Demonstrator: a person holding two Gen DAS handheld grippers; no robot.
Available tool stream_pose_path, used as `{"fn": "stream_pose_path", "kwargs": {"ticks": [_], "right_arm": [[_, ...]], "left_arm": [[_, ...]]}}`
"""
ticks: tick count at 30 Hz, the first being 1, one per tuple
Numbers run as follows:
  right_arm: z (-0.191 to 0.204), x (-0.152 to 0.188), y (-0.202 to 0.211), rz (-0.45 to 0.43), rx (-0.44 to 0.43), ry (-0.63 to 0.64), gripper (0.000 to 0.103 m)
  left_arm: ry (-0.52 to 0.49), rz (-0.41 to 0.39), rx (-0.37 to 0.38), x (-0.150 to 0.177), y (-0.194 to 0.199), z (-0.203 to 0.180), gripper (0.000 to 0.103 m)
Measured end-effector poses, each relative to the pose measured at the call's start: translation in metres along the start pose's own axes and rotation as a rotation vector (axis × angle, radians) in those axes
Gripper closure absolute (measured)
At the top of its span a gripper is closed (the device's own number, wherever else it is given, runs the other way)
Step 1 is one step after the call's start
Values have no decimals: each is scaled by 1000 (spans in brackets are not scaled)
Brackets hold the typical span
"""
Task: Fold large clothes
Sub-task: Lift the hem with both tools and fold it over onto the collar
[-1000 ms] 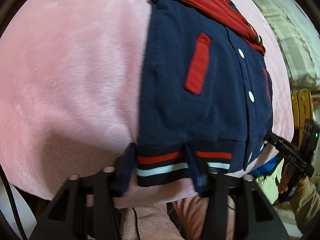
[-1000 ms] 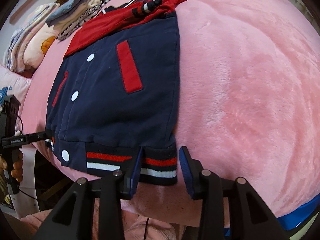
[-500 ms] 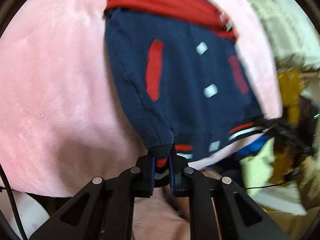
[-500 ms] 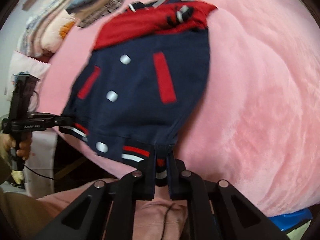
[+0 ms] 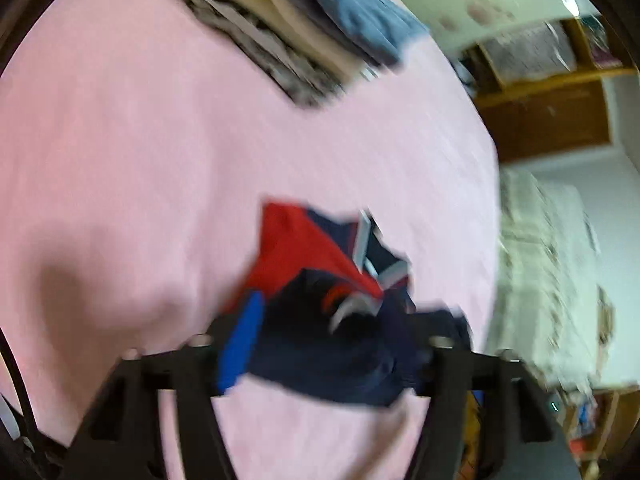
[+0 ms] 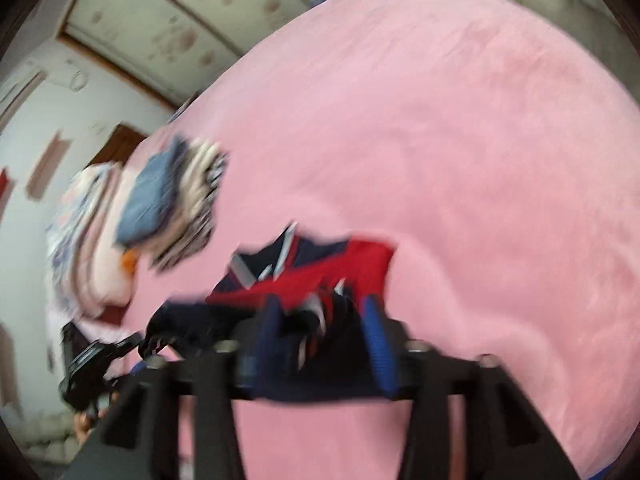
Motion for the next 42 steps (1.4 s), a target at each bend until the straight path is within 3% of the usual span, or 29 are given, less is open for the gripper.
{"fn": "stream_pose_path", "kwargs": {"ticks": [4,8,16,17,18,19,21,23,27,30,32,35,37,39,42], "right_arm": [[-1,-8,-34,44,47,94,54],[1,5,-71,125,104,222,54],[0,4,-116,161,138,285,54],[-1,2,-122,162,151,291,56],[-1,2,-129,179,156,300,76],[-1,3,-132,195,163,313,93],[8,-2,-129,159,146,338,94],[11,-5,-121,84,171,377,93],[-11,10,-147,156,273,352,82],[-7,5,-128,98,277,316,67],[-2,3,-112,48,300,313,66],[14,9,-87,-12,274,326,66],[30,20,-76,-30,226,357,66],[49,36,-73,-21,162,390,66],[74,66,-87,27,120,442,67]], "left_arm": [[-36,33,-102,-11,-33,9,40],[-150,86,-215,-9,-64,23,40],[-287,116,-313,-12,-112,14,40],[-294,124,-318,-14,-118,13,48],[-300,129,-311,-15,-121,11,74],[-325,127,-313,-17,-125,7,89],[-392,71,-355,-17,-122,-3,94],[-416,47,-382,-14,-124,-1,95],[-371,61,-417,-14,-139,15,87],[-375,42,-420,-14,-128,5,79],[-399,13,-421,-11,-113,-3,78],[-428,-66,-405,1,-83,-19,74],[-442,-102,-327,20,-67,-32,74],[-457,-98,-286,35,-65,-39,74],[-481,-49,-300,65,-91,-41,74]]}}
Point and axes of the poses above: each gripper's, at about its wrist camera, not at the fingertips, and y roughly against the way its jaws point, z to its left, x to its underside, the point moved 5 cm from there along -y, roughly the way its jaws point
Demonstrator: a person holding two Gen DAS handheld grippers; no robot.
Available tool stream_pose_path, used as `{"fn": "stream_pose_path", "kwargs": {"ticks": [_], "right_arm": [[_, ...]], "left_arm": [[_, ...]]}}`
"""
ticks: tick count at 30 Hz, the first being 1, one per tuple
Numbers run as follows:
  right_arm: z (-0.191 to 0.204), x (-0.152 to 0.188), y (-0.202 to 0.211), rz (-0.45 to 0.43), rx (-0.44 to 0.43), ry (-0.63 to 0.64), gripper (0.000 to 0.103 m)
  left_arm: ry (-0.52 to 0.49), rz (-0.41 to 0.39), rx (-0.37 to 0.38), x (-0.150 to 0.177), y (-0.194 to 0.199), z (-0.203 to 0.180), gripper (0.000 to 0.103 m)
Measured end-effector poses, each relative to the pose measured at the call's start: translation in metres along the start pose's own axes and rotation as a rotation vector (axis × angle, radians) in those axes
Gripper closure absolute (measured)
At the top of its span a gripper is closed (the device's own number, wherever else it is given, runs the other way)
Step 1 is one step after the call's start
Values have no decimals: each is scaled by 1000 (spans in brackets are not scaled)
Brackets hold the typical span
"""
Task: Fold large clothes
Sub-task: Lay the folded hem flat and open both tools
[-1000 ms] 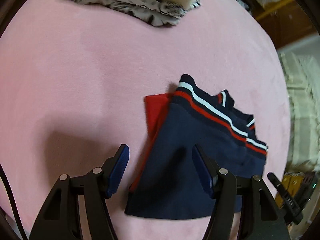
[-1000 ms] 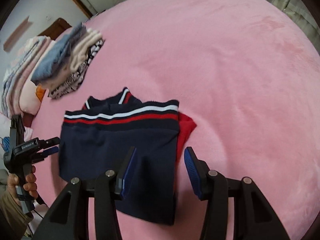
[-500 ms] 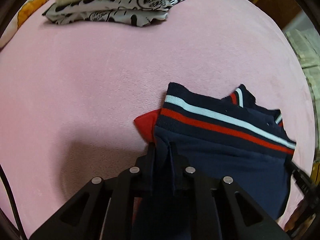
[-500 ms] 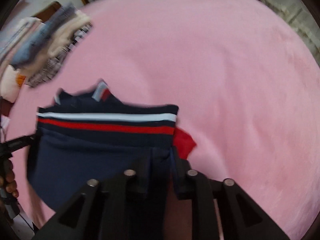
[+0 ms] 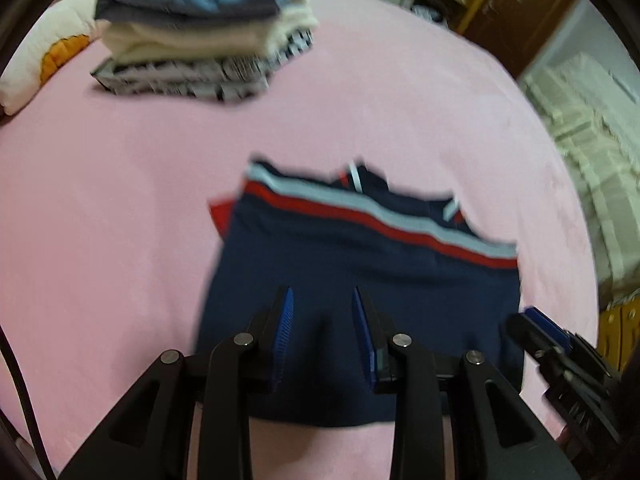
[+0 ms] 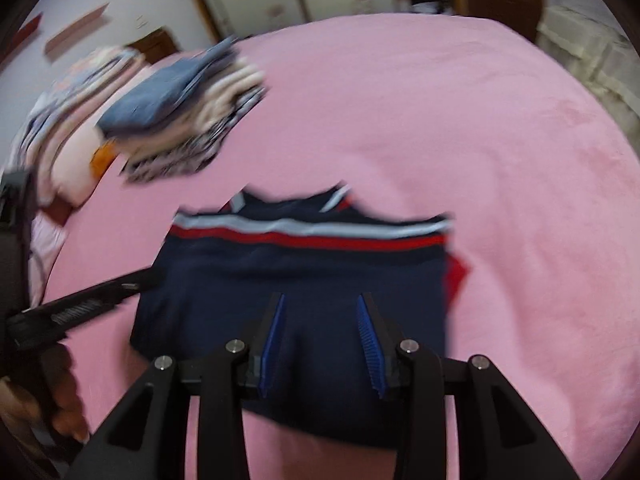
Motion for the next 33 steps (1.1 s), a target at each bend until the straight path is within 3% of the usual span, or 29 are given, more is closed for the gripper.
{"fn": "stream_pose_path", "kwargs": {"ticks": [2,5,9,13,19,22,26,29,31,33], "right_arm": [[10,13,-12,34,2,5,72],[2,30,-26,43,84,27,91],[-24,42,-20,54,127,11,94],[-43,46,-11,75,147,-15,94],[-43,49,1,71,157,-41,90],[-39,54,4,92,142,-62,90],[-30,56,10,97,133,-74,90],[-24,58,16,98,129,-72,89],[-19,58,20,100,130,-63,86],[-13,58,24,95,133,-54,76]], "left_arm": [[-15,44,-41,18,-13,-6,74],[-25,66,-111,35,-29,7,74],[-14,77,-70,38,-30,20,74],[-49,80,-72,38,-28,18,74],[-15,102,-65,42,-28,13,73],[3,124,-53,39,-21,15,67],[16,106,-48,36,-8,17,50],[32,91,-23,38,7,17,46],[45,90,-6,42,16,20,42],[57,87,12,42,27,21,40]]}}
Point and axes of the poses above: each gripper's, at about its wrist camera, not at the fingertips, and y roughly against the way its jaws point, z to its left, x to its underside, the point moved 5 cm from there along -y, roughly the way its jaws point
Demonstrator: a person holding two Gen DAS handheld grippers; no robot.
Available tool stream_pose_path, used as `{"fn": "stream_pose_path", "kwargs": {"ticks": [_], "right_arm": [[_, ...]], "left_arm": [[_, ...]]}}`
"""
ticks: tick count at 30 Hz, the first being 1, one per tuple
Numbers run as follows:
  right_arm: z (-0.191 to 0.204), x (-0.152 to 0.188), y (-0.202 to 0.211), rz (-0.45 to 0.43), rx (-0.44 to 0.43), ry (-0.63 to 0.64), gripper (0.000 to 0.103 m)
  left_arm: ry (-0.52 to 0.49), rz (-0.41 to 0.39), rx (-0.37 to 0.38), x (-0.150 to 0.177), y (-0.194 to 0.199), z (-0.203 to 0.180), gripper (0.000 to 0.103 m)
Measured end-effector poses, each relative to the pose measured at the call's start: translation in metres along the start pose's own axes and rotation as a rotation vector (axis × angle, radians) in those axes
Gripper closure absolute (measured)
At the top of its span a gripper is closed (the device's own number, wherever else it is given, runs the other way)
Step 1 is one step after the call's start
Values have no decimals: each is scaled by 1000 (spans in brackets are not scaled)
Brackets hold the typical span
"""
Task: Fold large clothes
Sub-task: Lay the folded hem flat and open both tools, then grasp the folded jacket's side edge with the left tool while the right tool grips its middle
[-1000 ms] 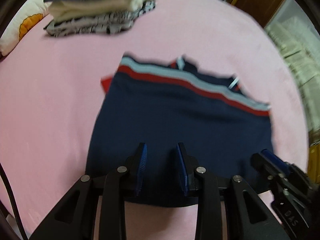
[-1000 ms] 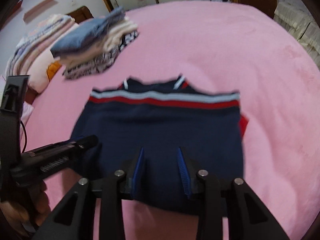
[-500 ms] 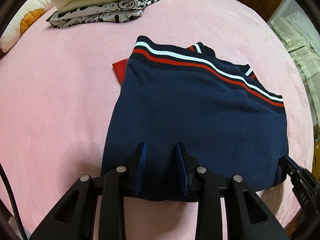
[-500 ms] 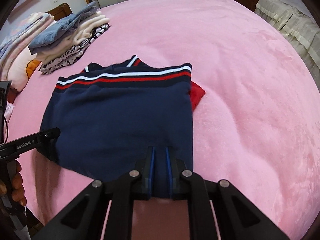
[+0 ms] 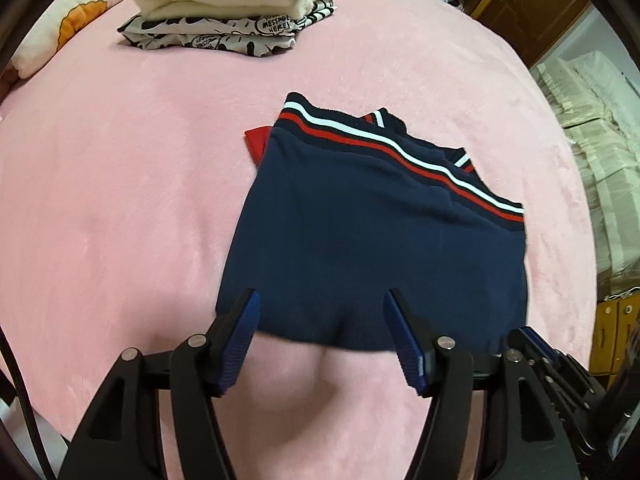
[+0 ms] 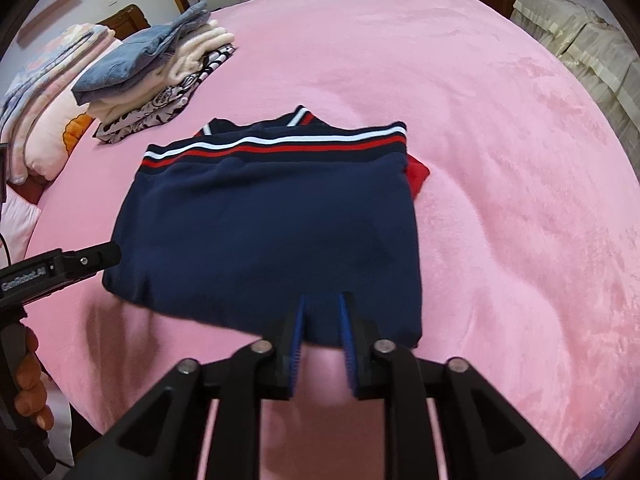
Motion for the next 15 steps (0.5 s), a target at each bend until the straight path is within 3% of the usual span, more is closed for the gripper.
{"fn": "stream_pose_path", "kwargs": {"ticks": [15], "right_arm": [[38,17,12,-20,-15,-5,73]], "left_arm": [[55,32,95,44,22,23,38]]}}
Point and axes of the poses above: each gripper's, at about its wrist camera, not at the fingertips, and y roughly against the way its jaws point, z to its left, x to its underside, the point moved 5 cm from there along -y, roughly the way its jaws point
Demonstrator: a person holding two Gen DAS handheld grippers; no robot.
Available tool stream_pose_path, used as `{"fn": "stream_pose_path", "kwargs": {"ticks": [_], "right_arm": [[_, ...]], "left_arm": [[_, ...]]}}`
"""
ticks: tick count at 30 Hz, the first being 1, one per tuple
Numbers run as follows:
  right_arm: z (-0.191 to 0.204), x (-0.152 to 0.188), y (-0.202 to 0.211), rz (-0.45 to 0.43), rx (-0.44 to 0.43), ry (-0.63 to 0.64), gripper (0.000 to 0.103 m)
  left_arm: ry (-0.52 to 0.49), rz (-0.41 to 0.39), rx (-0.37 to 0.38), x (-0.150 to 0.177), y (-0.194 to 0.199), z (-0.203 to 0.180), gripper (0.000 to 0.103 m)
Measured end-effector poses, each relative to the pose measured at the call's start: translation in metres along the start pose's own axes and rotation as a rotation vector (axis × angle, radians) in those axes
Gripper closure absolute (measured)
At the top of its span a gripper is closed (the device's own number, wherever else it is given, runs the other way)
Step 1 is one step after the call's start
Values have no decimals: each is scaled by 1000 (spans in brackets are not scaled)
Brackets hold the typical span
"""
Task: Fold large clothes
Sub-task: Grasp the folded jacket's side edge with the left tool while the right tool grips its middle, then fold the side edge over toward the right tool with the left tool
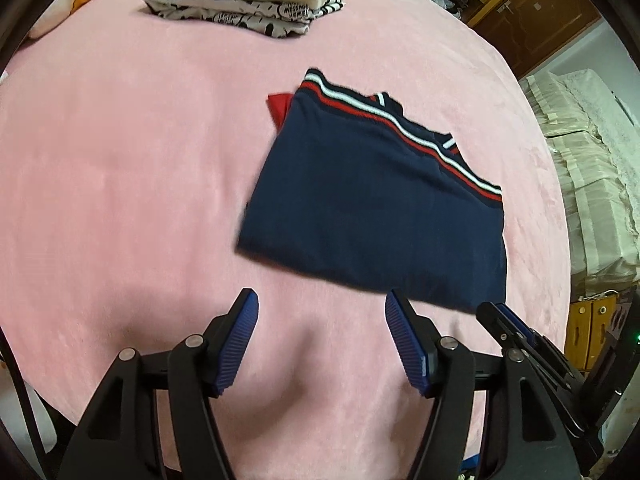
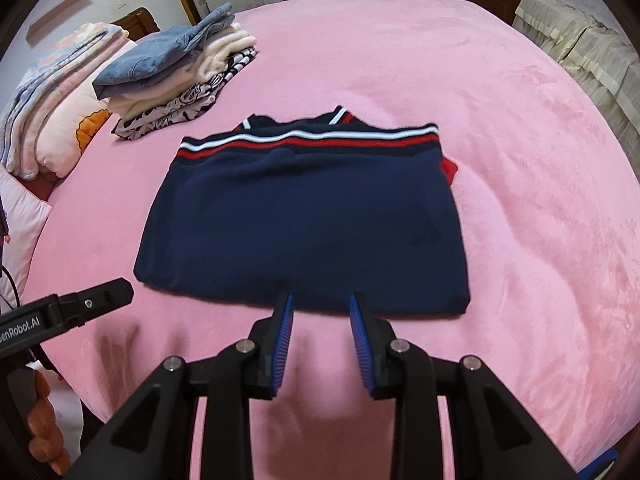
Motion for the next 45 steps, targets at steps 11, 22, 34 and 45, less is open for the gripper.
{"fn": "stream_pose_path", "kwargs": {"ticks": [11,22,34,45], "right_arm": [[7,12,-14,0,-8,-14,73],[7,7,-30,-58,-45,-17,74],[9,-16,-31,-139,-77,-4,74],[38,-44,-59,-205,-23,116,97]], "left_arm": [[88,26,121,15,-28,14,38],[300,-73,341,3,-75,39,39],[264,-222,371,-57,-88,13,49],[144,-298,224,-58,-55,8,95]]}}
Point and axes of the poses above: each gripper's, at about its wrist camera, not at the fingertips, and y roughly against the way its jaws point, z to its left, x to its underside, the point moved 5 cm from there along -y, roughly the way its jaws point
